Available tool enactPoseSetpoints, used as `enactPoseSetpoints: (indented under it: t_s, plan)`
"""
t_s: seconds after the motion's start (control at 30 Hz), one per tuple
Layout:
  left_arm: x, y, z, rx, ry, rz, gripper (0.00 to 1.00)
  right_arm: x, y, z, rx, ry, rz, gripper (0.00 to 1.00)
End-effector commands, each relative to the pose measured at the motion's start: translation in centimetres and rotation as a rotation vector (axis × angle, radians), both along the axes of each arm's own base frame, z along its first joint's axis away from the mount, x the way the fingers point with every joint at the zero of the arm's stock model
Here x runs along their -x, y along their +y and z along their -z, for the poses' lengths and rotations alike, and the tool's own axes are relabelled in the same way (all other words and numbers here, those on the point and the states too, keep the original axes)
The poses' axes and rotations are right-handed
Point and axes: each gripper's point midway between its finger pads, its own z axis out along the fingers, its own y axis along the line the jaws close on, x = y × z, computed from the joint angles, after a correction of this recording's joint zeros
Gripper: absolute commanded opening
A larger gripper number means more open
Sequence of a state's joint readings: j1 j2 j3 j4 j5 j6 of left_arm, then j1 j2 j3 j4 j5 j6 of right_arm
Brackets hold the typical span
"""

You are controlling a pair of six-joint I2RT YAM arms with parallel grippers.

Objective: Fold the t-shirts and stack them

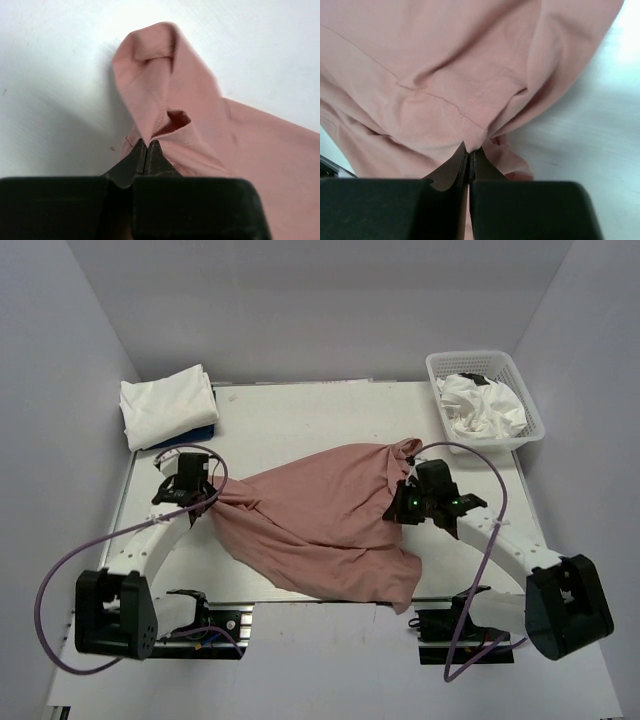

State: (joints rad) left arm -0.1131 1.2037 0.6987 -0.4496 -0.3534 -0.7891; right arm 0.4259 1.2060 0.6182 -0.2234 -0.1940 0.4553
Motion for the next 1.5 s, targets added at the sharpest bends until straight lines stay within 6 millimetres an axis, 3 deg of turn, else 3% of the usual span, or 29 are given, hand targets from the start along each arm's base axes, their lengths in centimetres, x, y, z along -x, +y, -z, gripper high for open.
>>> enactPoseSetpoints:
  t_s: [0.0,0.17,0.27,0.3,0.37,0.4,0.43,0.57,0.6,0.63,0.67,0.7,0.73,0.8,0.87,0.9,0.97,1.07,1.17,1.2,1.3,1.37,1.4,1.47]
  plan:
    - [-1.4,0.1,-4.8,0.004,-0.172,0.013,0.00,-2.3,0.0,-4.4,-0.012,-0.143,0.027,0.00]
    - [-0.7,-0.2,-10.6,0.020,-0.335,0.039,0.00,-4.6,-2.2,-10.2,0.017,-0.333,0.166,0.00]
    - [-0.3,-0.1,-15.3,0.024,-0.459,0.044,0.00,-5.6,-3.6,-14.4,0.005,-0.461,0.265,0.00]
    - [-0.2,-0.1,-16.9,0.020,-0.493,0.049,0.00,-6.2,-5.4,-17.4,0.012,-0.555,0.360,0.00]
    - [0.2,0.0,-18.8,0.023,-0.532,0.048,0.00,-6.0,-6.3,-20.0,-0.016,-0.624,0.417,0.00]
    - [0.5,0.1,-20.6,0.017,-0.566,0.054,0.00,-6.0,-7.5,-22.8,-0.029,-0.684,0.486,0.00]
    - [0.6,0.2,-21.4,0.013,-0.578,0.046,0.00,-5.8,-7.8,-24.0,-0.044,-0.711,0.504,0.00]
    - [1.4,0.3,-26.3,0.022,-0.690,0.043,0.00,-4.3,-9.8,-32.0,-0.110,-0.881,0.583,0.00]
    - [1.9,0.4,-28.8,0.027,-0.747,0.042,0.00,-4.2,-10.7,-33.0,-0.103,-0.902,0.618,0.00]
    - [2.6,0.4,-29.6,0.028,-0.759,0.041,0.00,-3.9,-11.2,-33.9,-0.102,-0.920,0.640,0.00]
    - [2.9,0.5,-30.5,0.029,-0.772,0.041,0.00,-2.9,-12.1,-37.0,-0.111,-0.978,0.664,0.00]
    - [3.9,0.6,-32.8,0.034,-0.824,0.040,0.00,-2.6,-12.8,-38.1,-0.112,-1.000,0.691,0.00]
    - [5.0,0.9,-33.8,0.023,-0.845,0.035,0.00,-1.2,-13.5,-41.2,-0.144,-1.049,0.704,0.00]
    - [7.0,1.3,-37.3,0.027,-0.935,0.023,0.00,0.0,-14.0,-42.9,-0.149,-1.085,0.694,0.00]
    - [9.2,1.6,-39.7,0.014,-1.003,0.029,0.00,2.4,-14.9,-46.7,-0.202,-1.161,0.695,0.00]
    - [10.7,1.6,-42.0,0.022,-1.067,0.035,0.00,3.4,-15.2,-47.7,-0.205,-1.178,0.688,0.00]
    - [13.0,1.4,-44.7,0.019,-1.134,0.063,0.00,5.2,-15.8,-49.4,-0.242,-1.214,0.684,0.00]
    - [15.6,1.3,-47.9,0.005,-1.219,0.092,0.00,7.6,-16.1,-50.8,-0.289,-1.256,0.655,0.00]
    - [17.0,1.0,-49.5,0.005,-1.253,0.124,0.00,8.9,-15.7,-51.1,-0.312,-1.276,0.600,0.00]
    - [16.5,0.9,-49.3,0.005,-1.241,0.125,0.00,9.0,-15.5,-51.2,-0.318,-1.280,0.586,0.00]
    - [14.4,0.5,-48.6,0.007,-1.194,0.138,0.00,6.5,-15.0,-49.1,-0.258,-1.203,0.606,0.00]
    - [10.9,0.6,-46.2,0.003,-1.091,0.109,0.00,3.9,-14.7,-46.8,-0.189,-1.127,0.640,0.00]
    - [9.6,0.6,-45.1,0.000,-1.051,0.103,0.00,1.7,-14.1,-44.5,-0.128,-1.062,0.646,0.00]
    - [6.0,0.9,-41.4,-0.024,-0.926,0.066,0.00,-0.5,-13.1,-41.9,-0.082,-0.994,0.635,0.00]
